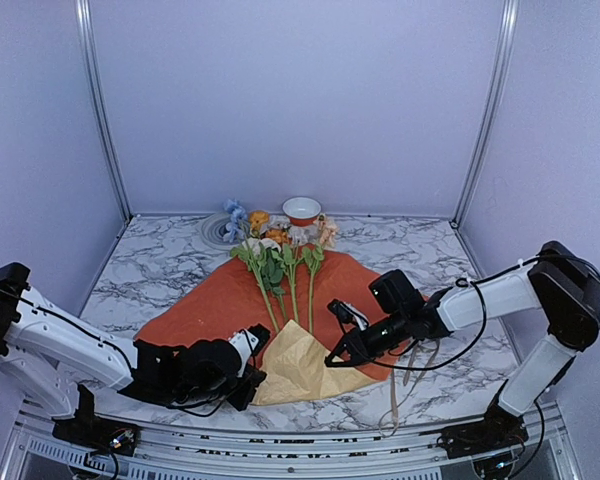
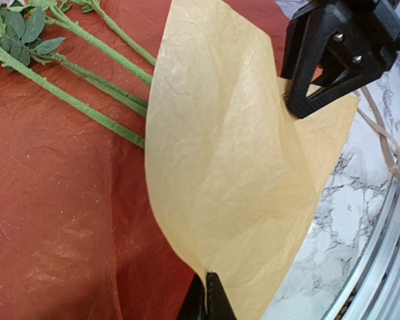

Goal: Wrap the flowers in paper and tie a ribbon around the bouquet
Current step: Fold the bottom corner of the flattened wrapping paper at the center of the board.

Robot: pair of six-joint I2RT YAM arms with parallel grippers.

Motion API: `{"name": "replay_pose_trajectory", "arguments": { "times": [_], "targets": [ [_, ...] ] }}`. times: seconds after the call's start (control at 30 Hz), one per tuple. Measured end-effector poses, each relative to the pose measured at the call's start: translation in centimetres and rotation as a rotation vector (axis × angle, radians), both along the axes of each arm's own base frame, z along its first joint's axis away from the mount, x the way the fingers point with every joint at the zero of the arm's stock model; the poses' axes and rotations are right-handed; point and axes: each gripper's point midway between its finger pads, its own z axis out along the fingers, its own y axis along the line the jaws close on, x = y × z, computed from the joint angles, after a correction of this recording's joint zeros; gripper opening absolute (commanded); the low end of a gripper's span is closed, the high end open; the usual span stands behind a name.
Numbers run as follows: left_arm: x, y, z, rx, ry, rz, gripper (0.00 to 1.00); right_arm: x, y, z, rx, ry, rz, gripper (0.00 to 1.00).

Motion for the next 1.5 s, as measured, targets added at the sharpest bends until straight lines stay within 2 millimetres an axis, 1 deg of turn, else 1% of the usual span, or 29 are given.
{"name": "replay_pose_trajectory", "arguments": {
  "times": [0.1,0.23,0.3,0.37,0.47,0.63,0.7,0.83,0.87,1.0,1.07,1.1,1.17,1.2,1.23,1.3,1.33,1.4,1.47,1.5],
  "targets": [
    [0.2,0.7,-1.2,0.030,0.010,0.017,0.00,-0.5,-0.4,0.1,0.003,-0.007,0.015,0.32],
    [0.3,1.0,-2.5,0.063,0.018,0.027,0.00,-1.6,-1.1,-0.5,-0.004,0.012,0.029,0.33],
    [0.3,1.1,-3.1,0.079,0.023,0.027,0.00,-2.1,-1.5,-0.8,-0.011,0.025,0.034,0.28],
    [0.3,1.2,-3.7,0.094,0.027,0.027,0.00,-2.5,-1.8,-1.0,-0.019,0.031,0.039,0.19],
    [0.3,1.3,-3.8,0.099,0.028,0.028,0.00,-2.6,-2.3,-1.4,-0.044,0.031,0.031,0.09],
    [0.5,1.3,-3.7,0.095,0.019,0.035,0.01,-2.2,-3.3,-2.6,-0.123,0.023,-0.014,0.03],
    [0.5,1.3,-3.6,0.096,0.015,0.034,0.11,-2.1,-3.6,-2.9,-0.136,0.019,-0.023,0.00],
    [0.6,1.3,-3.3,0.102,-0.004,0.027,0.33,-1.8,-3.8,-3.1,-0.151,0.009,-0.038,0.00],
    [0.7,1.4,-3.2,0.106,-0.013,0.024,0.37,-1.8,-3.8,-3.2,-0.153,0.007,-0.040,0.00],
    [1.0,1.4,-2.4,0.162,-0.048,0.015,0.46,-1.6,-3.8,-3.1,-0.155,0.000,-0.048,0.00],
    [0.8,0.5,-1.0,0.197,-0.084,-0.007,0.50,-1.5,-3.8,-3.1,-0.155,0.000,-0.049,0.00],
    [0.4,-0.6,0.2,0.199,-0.106,-0.032,0.50,-1.5,-3.8,-3.2,-0.156,-0.001,-0.049,0.00],
    [-1.0,-4.1,3.7,0.150,-0.133,-0.110,0.50,-1.4,-3.8,-3.2,-0.157,-0.005,-0.052,0.00],
    [-1.5,-5.3,5.0,0.119,-0.137,-0.134,0.49,-1.4,-3.8,-3.2,-0.157,-0.007,-0.052,0.00],
    [-2.3,-7.1,7.1,0.066,-0.142,-0.172,0.48,-1.4,-3.8,-3.2,-0.156,-0.008,-0.053,0.00],
    [-2.9,-8.4,8.8,0.021,-0.142,-0.203,0.44,-1.3,-3.8,-3.1,-0.155,-0.010,-0.053,0.00],
    [-3.0,-8.7,9.0,0.013,-0.139,-0.215,0.43,-1.3,-3.7,-3.1,-0.155,-0.011,-0.054,0.00],
    [-3.0,-8.8,8.1,0.031,-0.120,-0.227,0.42,-1.2,-3.8,-3.2,-0.157,-0.015,-0.057,0.00],
    [-3.2,-8.7,6.0,0.072,-0.085,-0.245,0.42,-1.2,-3.8,-3.2,-0.157,-0.015,-0.058,0.00],
    [-3.2,-8.5,4.9,0.095,-0.068,-0.250,0.40,-1.2,-3.8,-3.2,-0.157,-0.015,-0.058,0.00]
  ]
}}
